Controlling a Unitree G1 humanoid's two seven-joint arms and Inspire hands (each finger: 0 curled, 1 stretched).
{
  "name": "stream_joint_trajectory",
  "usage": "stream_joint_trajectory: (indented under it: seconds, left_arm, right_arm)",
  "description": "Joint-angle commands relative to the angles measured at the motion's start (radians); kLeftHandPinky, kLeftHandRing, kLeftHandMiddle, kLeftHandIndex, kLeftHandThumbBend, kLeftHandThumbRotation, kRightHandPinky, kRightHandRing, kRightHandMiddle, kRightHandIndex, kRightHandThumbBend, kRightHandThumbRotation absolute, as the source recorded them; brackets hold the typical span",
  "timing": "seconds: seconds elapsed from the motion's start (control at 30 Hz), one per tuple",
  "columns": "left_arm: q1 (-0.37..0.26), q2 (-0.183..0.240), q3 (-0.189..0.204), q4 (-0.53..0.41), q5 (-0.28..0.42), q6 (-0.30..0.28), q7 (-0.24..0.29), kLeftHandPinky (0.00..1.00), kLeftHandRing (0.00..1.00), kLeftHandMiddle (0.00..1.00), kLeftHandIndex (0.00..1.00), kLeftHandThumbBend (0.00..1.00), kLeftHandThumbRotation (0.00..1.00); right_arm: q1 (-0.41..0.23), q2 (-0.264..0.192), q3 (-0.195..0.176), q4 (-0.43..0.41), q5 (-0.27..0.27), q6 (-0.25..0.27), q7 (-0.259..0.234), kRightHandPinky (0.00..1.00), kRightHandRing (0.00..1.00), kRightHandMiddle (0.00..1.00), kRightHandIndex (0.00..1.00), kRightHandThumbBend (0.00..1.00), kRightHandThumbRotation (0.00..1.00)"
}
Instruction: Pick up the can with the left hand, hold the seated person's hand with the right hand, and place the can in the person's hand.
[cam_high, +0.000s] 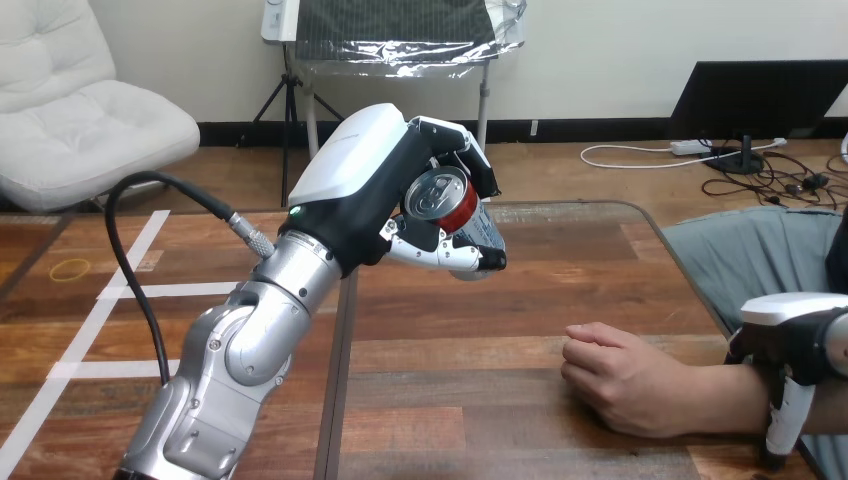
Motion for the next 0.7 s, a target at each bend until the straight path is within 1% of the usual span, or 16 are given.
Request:
stream_joint_trajectory:
  seconds: [0.0, 0.13, 0.23, 0.3, 0.37, 0.4, 0.53, 0.6, 0.67]
  left_arm:
    - [-0.062, -0.001, 0.026, -0.007, -0.008, -0.006, 0.010, 0.28, 0.34, 0.43, 0.49, 0.60, 0.00]
    - [-0.062, -0.001, 0.026, -0.007, -0.008, -0.005, 0.010, 0.28, 0.34, 0.43, 0.49, 0.60, 0.00]
    - [-0.062, 0.001, 0.028, -0.003, -0.008, -0.008, 0.013, 0.28, 0.34, 0.43, 0.49, 0.60, 0.00]
    - [-0.061, 0.001, 0.029, -0.002, -0.008, -0.010, 0.014, 0.28, 0.34, 0.43, 0.49, 0.60, 0.00]
    - [-0.061, 0.002, 0.030, -0.001, -0.008, -0.009, 0.015, 0.28, 0.34, 0.43, 0.49, 0.60, 0.00]
    - [-0.061, 0.002, 0.030, -0.001, -0.008, -0.008, 0.015, 0.28, 0.34, 0.43, 0.49, 0.60, 0.00]
    - [-0.061, 0.004, 0.031, 0.002, -0.007, -0.009, 0.017, 0.28, 0.34, 0.43, 0.49, 0.60, 0.00]
    - [-0.061, 0.004, 0.031, 0.003, -0.005, -0.009, 0.018, 0.28, 0.34, 0.43, 0.49, 0.60, 0.00]
    - [-0.061, 0.006, 0.031, 0.004, -0.001, -0.009, 0.019, 0.28, 0.34, 0.43, 0.48, 0.60, 0.00]
  right_arm:
    - [-0.055, 0.024, 0.038, 0.038, -0.016, -0.022, -0.002, 0.46, 0.56, 0.65, 0.78, 0.74, 0.06]
    - [-0.057, 0.029, 0.048, 0.055, -0.010, -0.042, -0.014, 0.59, 0.65, 0.71, 0.76, 0.74, 0.06]
    - [-0.057, 0.040, 0.053, 0.068, -0.002, -0.041, -0.020, 0.64, 0.67, 0.72, 0.74, 0.74, 0.05]
    - [-0.056, 0.045, 0.054, 0.074, 0.003, -0.042, -0.023, 0.61, 0.64, 0.70, 0.72, 0.74, 0.04]
    - [-0.057, 0.053, 0.059, 0.080, 0.000, -0.032, -0.023, 0.60, 0.64, 0.69, 0.71, 0.74, 0.03]
    - [-0.058, 0.055, 0.060, 0.083, -0.001, -0.029, -0.023, 0.55, 0.60, 0.66, 0.69, 0.73, 0.03]
    - [-0.054, 0.069, 0.059, 0.082, 0.008, -0.009, -0.016, 0.46, 0.52, 0.60, 0.66, 0.73, 0.01]
    - [-0.051, 0.072, 0.056, 0.081, 0.014, -0.004, -0.014, 0.42, 0.50, 0.57, 0.62, 0.73, 0.01]
    - [-0.048, 0.075, 0.057, 0.080, 0.017, -0.007, -0.016, 0.41, 0.49, 0.57, 0.60, 0.73, 0.00]
